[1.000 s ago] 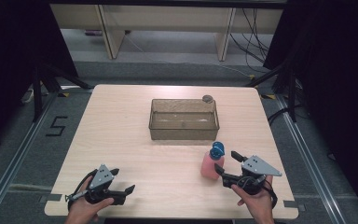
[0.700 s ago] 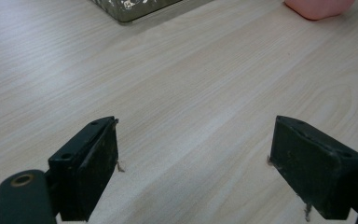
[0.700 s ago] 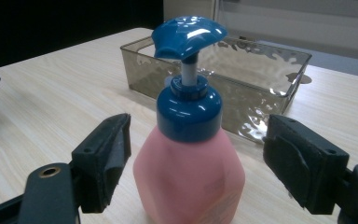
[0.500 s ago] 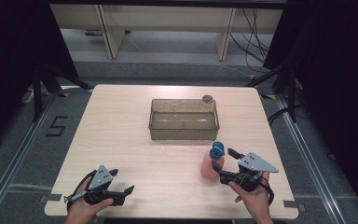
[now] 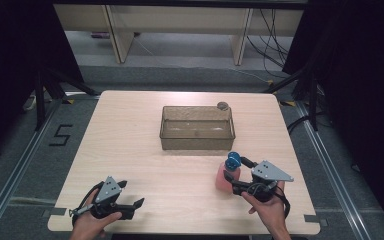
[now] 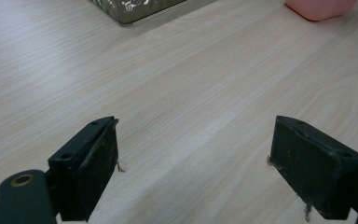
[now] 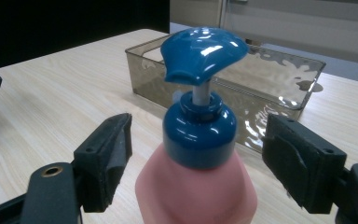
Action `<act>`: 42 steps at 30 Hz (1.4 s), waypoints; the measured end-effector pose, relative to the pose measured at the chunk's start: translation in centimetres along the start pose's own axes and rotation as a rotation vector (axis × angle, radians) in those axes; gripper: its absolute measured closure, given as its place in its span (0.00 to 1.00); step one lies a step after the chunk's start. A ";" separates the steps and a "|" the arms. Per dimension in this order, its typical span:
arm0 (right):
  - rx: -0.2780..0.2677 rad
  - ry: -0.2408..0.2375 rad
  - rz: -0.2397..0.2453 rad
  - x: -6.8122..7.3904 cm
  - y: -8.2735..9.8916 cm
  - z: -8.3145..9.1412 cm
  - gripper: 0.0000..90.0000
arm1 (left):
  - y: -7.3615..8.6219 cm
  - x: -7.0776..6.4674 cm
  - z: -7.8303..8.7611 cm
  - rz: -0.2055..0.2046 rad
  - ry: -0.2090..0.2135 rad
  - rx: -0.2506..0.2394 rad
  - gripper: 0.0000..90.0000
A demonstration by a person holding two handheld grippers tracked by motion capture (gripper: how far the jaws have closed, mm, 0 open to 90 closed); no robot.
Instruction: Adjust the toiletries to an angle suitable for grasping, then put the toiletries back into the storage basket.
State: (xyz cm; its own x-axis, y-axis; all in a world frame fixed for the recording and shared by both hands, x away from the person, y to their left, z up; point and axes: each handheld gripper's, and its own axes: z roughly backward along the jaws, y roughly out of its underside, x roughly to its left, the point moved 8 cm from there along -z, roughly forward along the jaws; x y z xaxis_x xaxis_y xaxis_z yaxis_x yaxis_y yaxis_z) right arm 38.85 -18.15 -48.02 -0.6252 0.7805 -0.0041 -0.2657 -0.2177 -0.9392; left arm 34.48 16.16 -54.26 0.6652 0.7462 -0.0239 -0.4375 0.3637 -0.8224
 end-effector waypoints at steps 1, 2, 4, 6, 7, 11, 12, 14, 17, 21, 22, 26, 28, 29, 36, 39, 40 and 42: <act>0.012 -0.008 -0.031 0.3 0.1 0.0 0.28 | -0.1 -0.1 -0.1 0.014 0.001 -0.012 0.16; 0.000 0.004 0.009 -0.1 0.0 -0.2 0.29 | -0.1 -0.2 -0.2 0.013 0.002 -0.011 0.16; -0.002 -0.006 -0.012 0.0 0.0 -0.4 0.29 | -0.1 -0.3 -0.2 0.007 0.005 -0.009 0.16; -0.011 -0.021 -0.024 0.1 -0.1 -0.5 0.29 | -0.2 -0.4 -0.3 0.010 0.007 -0.010 0.16; -0.011 -0.022 -0.024 0.1 -0.1 -0.5 0.30 | -0.2 -0.3 -0.3 0.007 0.004 -0.003 0.16; 0.005 -0.022 -0.014 0.1 -0.1 -0.7 0.31 | -0.2 -0.3 -0.5 0.017 0.009 -0.009 0.16; 0.002 -0.021 -0.009 0.1 -0.1 -0.9 0.31 | -0.2 -0.3 -0.4 0.011 0.005 -0.001 0.16; -0.011 -0.023 0.007 0.0 -0.3 -1.1 0.31 | -0.3 -0.3 -0.5 0.008 0.008 0.000 0.16; 0.010 -0.031 -0.024 0.3 -0.1 -1.1 0.32 | -0.3 -0.3 -0.5 0.007 0.007 -0.001 0.16; 0.004 -0.030 0.006 0.1 -0.2 -1.4 0.33 | -0.3 -0.4 -0.5 0.005 0.014 -0.004 0.16; -0.001 -0.027 0.002 0.1 -0.3 -1.4 0.33 | -0.2 -0.3 -0.5 0.002 0.010 -0.002 0.16; 0.001 -0.030 -0.011 0.2 -0.3 -1.6 0.34 | -0.3 -0.3 -0.4 0.007 0.009 -0.017 0.16; -0.002 -0.029 -0.005 0.2 -0.3 -1.7 0.35 | -0.4 -0.3 -0.4 0.009 0.013 -0.014 0.16; -0.001 -0.028 -0.002 0.1 -0.3 -1.7 0.36 | -0.4 -0.3 -0.4 0.010 0.011 -0.014 0.16; -0.012 -0.040 -0.021 0.0 -0.4 -1.8 0.42 | -0.3 -0.4 -0.5 0.008 0.018 -0.011 0.16; -0.012 -0.045 -0.006 -0.2 -0.4 -2.0 0.44 | -0.3 -0.4 -0.4 0.009 0.012 -0.015 0.16; -0.012 -0.045 -0.006 -0.2 -0.4 -2.0 0.44 | -0.3 -0.4 -0.4 0.009 0.012 -0.015 0.16; -0.013 -0.050 -0.010 -0.3 -0.5 -2.2 0.47 | -0.3 -0.3 -0.3 0.005 0.012 -0.002 0.16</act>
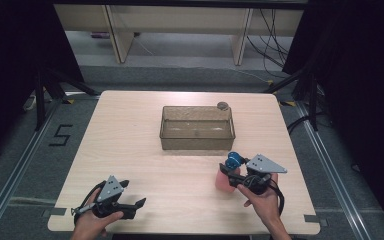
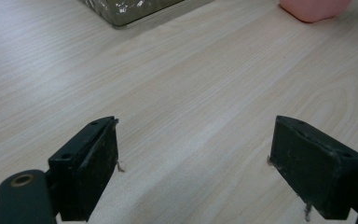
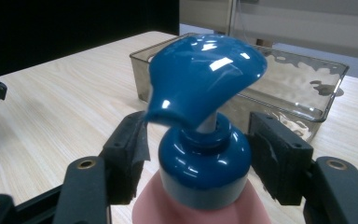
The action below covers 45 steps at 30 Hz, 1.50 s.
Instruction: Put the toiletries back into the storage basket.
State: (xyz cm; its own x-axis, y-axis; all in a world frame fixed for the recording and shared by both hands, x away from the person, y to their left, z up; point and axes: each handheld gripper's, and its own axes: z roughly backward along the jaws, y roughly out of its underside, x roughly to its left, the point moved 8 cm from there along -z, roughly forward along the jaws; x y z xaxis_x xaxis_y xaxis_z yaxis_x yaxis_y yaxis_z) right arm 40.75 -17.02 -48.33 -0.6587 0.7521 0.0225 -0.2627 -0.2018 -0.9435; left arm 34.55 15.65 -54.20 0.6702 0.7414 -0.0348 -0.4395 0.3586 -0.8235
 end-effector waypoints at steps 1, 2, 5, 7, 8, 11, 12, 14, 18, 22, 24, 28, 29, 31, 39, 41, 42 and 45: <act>0.006 -0.004 -0.014 0.1 0.1 0.0 0.47 | 0.0 0.0 0.0 0.001 0.002 -0.004 0.16; 0.005 -0.001 -0.004 0.0 0.1 0.0 0.48 | 0.0 -0.1 0.0 0.005 0.002 -0.006 0.16; 0.002 -0.002 0.000 0.0 0.0 -0.1 0.49 | -0.1 -0.1 0.0 -0.005 0.008 -0.010 0.16; -0.006 -0.011 -0.017 0.1 0.0 -0.2 0.51 | 0.0 -0.2 0.0 0.000 0.008 -0.015 0.16; -0.003 -0.010 -0.008 0.1 0.0 -0.2 0.53 | 0.0 -0.1 0.0 0.002 0.008 -0.014 0.16; 0.004 -0.013 -0.027 0.2 0.3 -0.2 0.54 | -0.1 0.0 0.2 -0.020 0.009 -0.006 0.16; -0.001 -0.012 -0.013 0.0 0.2 -0.2 0.54 | -0.3 -0.3 0.1 -0.002 0.013 -0.025 0.16; 0.008 -0.005 -0.027 0.0 0.3 0.0 0.54 | -0.3 -0.3 0.2 -0.010 0.013 -0.023 0.16; 0.017 -0.008 -0.021 0.0 0.6 0.1 0.54 | -0.2 -0.3 0.1 -0.004 0.010 -0.019 0.16; 0.017 -0.007 -0.031 -0.2 0.7 0.1 0.55 | -0.1 -0.2 0.1 -0.008 0.010 -0.016 0.16; 0.013 -0.012 -0.032 -0.2 0.7 0.1 0.55 | -0.1 -0.1 0.2 -0.015 0.006 -0.008 0.16; 0.013 -0.009 -0.030 -0.2 0.7 0.1 0.56 | -0.1 -0.2 0.1 -0.013 0.006 -0.010 0.16; 0.025 -0.008 -0.043 0.0 0.7 0.2 0.57 | -0.1 -0.2 0.1 -0.014 0.006 -0.010 0.16; 0.025 0.009 -0.002 0.0 0.5 0.2 0.58 | -0.1 -0.2 0.1 -0.013 0.009 -0.014 0.16; 0.021 0.026 -0.016 0.0 0.3 0.2 0.60 | -0.1 -0.2 0.0 -0.011 0.015 -0.014 0.16; 0.018 0.028 -0.019 0.1 0.2 0.1 0.60 | -0.1 -0.2 0.0 -0.007 0.014 -0.016 0.16; 0.022 0.026 -0.017 0.1 0.2 0.1 0.60 | -0.1 -0.2 0.0 -0.008 0.014 -0.016 0.16; 0.019 0.022 -0.040 0.4 0.1 0.1 0.60 | -0.1 -0.2 0.0 -0.009 0.016 -0.014 0.16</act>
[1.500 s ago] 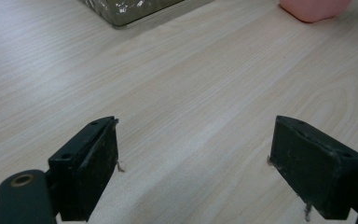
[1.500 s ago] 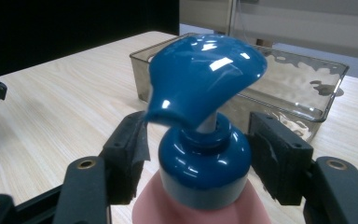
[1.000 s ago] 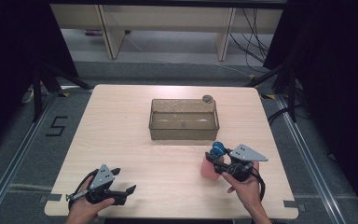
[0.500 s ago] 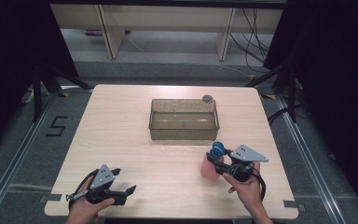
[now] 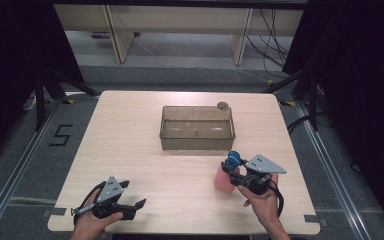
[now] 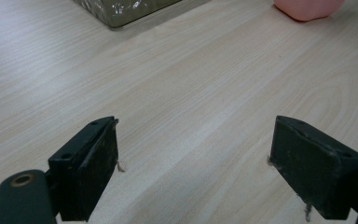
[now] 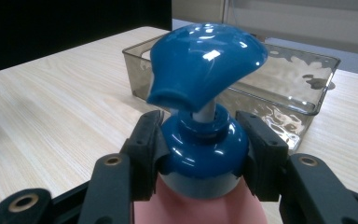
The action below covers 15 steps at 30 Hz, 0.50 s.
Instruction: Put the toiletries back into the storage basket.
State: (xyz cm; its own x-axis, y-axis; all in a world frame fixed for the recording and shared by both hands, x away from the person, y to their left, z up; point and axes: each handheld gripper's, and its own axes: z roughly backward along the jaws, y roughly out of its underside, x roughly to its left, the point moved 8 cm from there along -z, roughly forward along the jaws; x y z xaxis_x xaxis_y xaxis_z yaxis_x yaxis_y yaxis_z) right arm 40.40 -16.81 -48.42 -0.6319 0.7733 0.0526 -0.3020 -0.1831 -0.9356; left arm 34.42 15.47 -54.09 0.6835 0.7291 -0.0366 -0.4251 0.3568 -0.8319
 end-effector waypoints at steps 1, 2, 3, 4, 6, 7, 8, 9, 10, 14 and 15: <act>-0.002 0.006 0.013 -0.1 -0.1 0.1 0.60 | 0.0 0.0 0.0 -0.001 -0.004 0.001 0.16; -0.001 0.013 0.036 -0.3 -0.2 0.2 0.60 | 0.0 0.1 0.0 -0.003 -0.004 0.002 0.16; -0.011 0.012 0.027 -0.3 -0.4 0.2 0.60 | 0.0 0.0 0.0 0.001 -0.002 -0.001 0.16; -0.010 0.009 0.027 -0.3 -0.5 0.3 0.60 | 0.0 0.0 0.0 0.000 -0.001 0.000 0.16; -0.015 0.002 0.009 -0.3 -0.7 0.4 0.60 | 0.1 0.1 0.0 -0.005 -0.004 0.005 0.16; -0.025 0.015 0.026 -0.6 -0.9 0.4 0.60 | 0.1 0.1 0.0 -0.015 -0.002 0.015 0.16; -0.028 0.011 0.020 -0.6 -1.1 0.5 0.60 | 0.1 0.1 0.0 -0.013 -0.004 0.014 0.16; -0.027 0.027 0.031 -0.9 -1.2 0.6 0.60 | 0.0 0.0 0.0 -0.001 -0.004 0.004 0.16; -0.016 0.020 0.003 -0.7 -1.2 0.6 0.60 | 0.1 0.0 -0.1 0.005 -0.007 0.001 0.16; -0.020 0.026 0.031 -1.2 -1.8 0.6 0.60 | 0.1 0.1 -0.1 0.001 -0.011 0.006 0.16; -0.019 0.035 0.035 -1.3 -1.9 0.7 0.60 | 0.1 0.1 -0.1 0.001 -0.004 0.005 0.16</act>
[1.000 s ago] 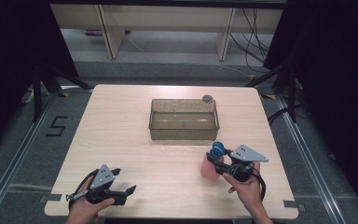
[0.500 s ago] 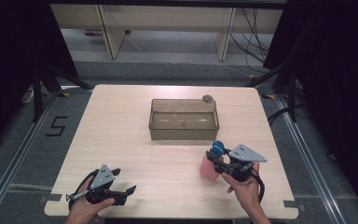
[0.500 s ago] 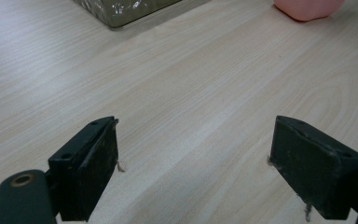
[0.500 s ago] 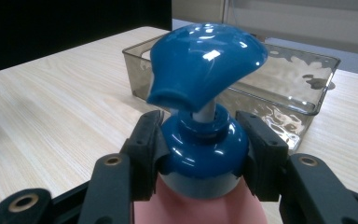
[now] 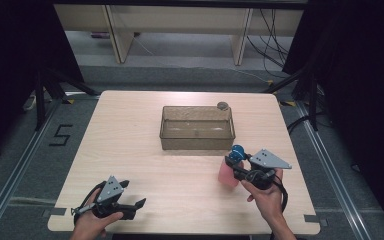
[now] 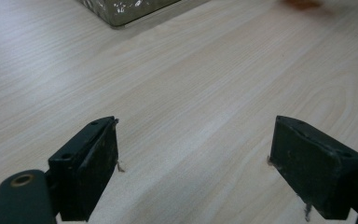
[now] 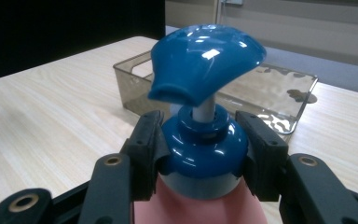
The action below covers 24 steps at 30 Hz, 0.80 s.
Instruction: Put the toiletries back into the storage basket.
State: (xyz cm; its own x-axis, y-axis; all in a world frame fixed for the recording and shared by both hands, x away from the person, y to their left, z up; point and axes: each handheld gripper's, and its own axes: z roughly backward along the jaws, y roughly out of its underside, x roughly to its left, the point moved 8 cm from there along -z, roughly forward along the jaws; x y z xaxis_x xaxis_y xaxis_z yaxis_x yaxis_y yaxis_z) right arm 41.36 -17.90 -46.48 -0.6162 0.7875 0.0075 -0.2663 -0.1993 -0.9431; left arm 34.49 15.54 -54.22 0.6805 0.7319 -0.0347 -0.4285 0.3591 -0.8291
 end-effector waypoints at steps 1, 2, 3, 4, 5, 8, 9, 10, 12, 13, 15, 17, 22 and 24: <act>-0.015 0.000 -0.029 0.1 -0.2 -0.1 0.60 | 0.0 0.0 0.0 0.001 0.000 0.001 0.16; -0.015 -0.001 0.002 -0.2 -0.4 -0.2 0.60 | 0.0 0.0 0.0 0.000 -0.005 0.005 0.16; -0.015 0.001 -0.004 -0.2 -0.5 -0.2 0.60 | 0.0 0.0 0.1 0.000 -0.008 0.009 0.16; -0.007 0.005 -0.018 -0.1 -0.5 -0.2 0.60 | 0.0 0.0 0.1 -0.001 -0.008 0.010 0.16; -0.015 0.003 -0.002 -0.3 -0.7 -0.4 0.60 | 0.0 0.0 0.0 0.001 -0.003 0.001 0.16; -0.012 0.011 -0.014 -0.5 -1.0 -0.5 0.60 | 0.0 0.0 0.0 0.003 -0.004 0.000 0.16; -0.026 0.006 -0.019 -0.5 -1.1 -0.6 0.60 | 0.0 0.0 0.0 0.004 -0.004 0.001 0.16; -0.019 0.014 -0.036 -0.5 -1.2 -0.5 0.60 | 0.0 0.1 0.1 0.004 -0.004 0.001 0.16; -0.022 0.017 -0.032 -0.7 -1.5 -0.5 0.60 | 0.0 0.0 0.0 0.008 0.001 -0.001 0.16; -0.023 0.017 -0.008 -1.0 -1.7 -0.5 0.60 | 0.0 0.0 0.0 0.008 0.002 -0.001 0.16; -0.027 0.029 -0.004 -1.3 -2.0 -0.6 0.60 | 0.0 0.1 0.0 0.005 -0.003 0.004 0.16; -0.024 0.037 -0.018 -1.5 -2.1 -0.6 0.60 | 0.1 0.1 0.0 0.008 -0.003 0.005 0.16; -0.031 0.059 -0.016 -2.3 -2.7 -1.0 0.60 | 0.2 0.2 0.0 -0.008 0.000 0.018 0.16; -0.041 0.071 -0.008 -2.7 -2.9 -1.1 0.60 | 0.1 0.1 0.0 0.010 -0.002 0.005 0.16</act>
State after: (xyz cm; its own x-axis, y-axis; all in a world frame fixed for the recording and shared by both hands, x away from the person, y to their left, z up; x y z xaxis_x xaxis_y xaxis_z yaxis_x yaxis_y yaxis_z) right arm 44.61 -18.82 -44.16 -0.5599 0.8285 -0.0073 -0.2393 -0.1702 -0.9559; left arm 34.50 15.61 -54.29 0.6749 0.7368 -0.0418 -0.4381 0.3543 -0.8262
